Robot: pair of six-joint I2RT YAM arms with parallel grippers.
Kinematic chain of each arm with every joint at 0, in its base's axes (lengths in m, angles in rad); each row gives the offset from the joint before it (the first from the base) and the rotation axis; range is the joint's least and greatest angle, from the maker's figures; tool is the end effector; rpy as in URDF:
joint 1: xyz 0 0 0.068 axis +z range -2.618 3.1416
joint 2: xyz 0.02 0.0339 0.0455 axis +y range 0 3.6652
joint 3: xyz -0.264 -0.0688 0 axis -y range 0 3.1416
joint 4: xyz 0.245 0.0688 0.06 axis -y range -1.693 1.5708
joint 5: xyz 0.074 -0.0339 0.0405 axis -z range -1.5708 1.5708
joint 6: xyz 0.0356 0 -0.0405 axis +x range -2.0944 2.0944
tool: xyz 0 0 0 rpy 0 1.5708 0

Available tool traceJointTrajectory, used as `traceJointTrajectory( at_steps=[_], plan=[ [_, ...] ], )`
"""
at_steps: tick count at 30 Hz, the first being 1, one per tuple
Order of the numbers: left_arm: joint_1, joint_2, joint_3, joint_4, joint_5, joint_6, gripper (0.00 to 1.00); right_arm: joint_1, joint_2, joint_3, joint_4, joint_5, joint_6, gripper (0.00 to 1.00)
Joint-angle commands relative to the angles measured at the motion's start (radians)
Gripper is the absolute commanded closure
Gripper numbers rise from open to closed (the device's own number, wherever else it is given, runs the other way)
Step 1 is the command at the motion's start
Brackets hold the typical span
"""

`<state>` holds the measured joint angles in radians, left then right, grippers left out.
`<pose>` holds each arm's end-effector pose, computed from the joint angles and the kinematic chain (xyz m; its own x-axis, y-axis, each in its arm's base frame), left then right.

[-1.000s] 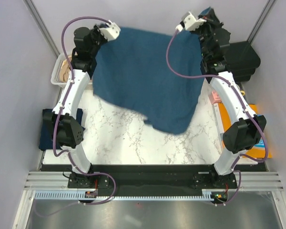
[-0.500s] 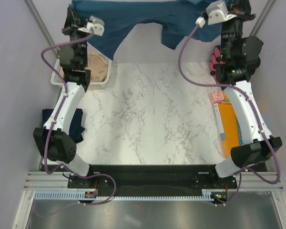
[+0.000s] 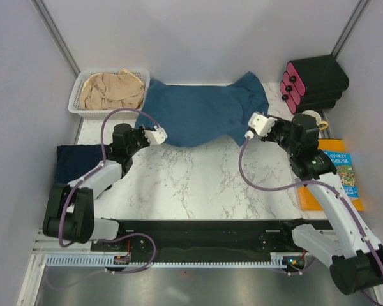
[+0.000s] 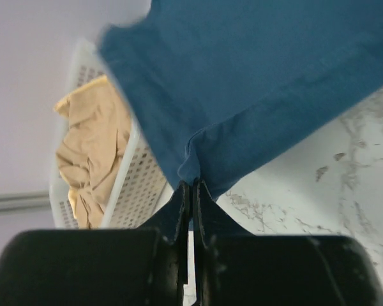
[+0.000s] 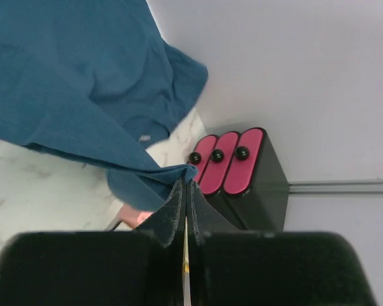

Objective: Fold and stack the t-shirts
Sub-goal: Flatten out the tshirt

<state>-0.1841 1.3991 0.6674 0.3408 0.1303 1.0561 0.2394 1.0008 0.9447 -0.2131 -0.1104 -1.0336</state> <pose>0.2924 -0.0592 0.2129 0.0764 0.8637 -0.4982 0.4735 0.4083 0.7804 0.2234 0.0586 0.3528 0.1589 -0.8402 -0.5185 -0.3954 0.4270 -0.8132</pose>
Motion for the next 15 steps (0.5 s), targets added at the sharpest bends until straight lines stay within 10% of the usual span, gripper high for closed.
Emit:
traceJointTrajectory(
  at_steps=[1, 15],
  plan=[
    [-0.005, -0.169, -0.015, -0.199, 0.178, 0.053, 0.98, 0.001, -0.105, 0.002, -0.314, -0.150, -0.048, 1.00],
    [-0.005, -0.494, -0.127, -0.758, 0.288, 0.185, 0.98, 0.001, -0.228, -0.021, -0.750, -0.193, -0.215, 1.00]
  ],
)
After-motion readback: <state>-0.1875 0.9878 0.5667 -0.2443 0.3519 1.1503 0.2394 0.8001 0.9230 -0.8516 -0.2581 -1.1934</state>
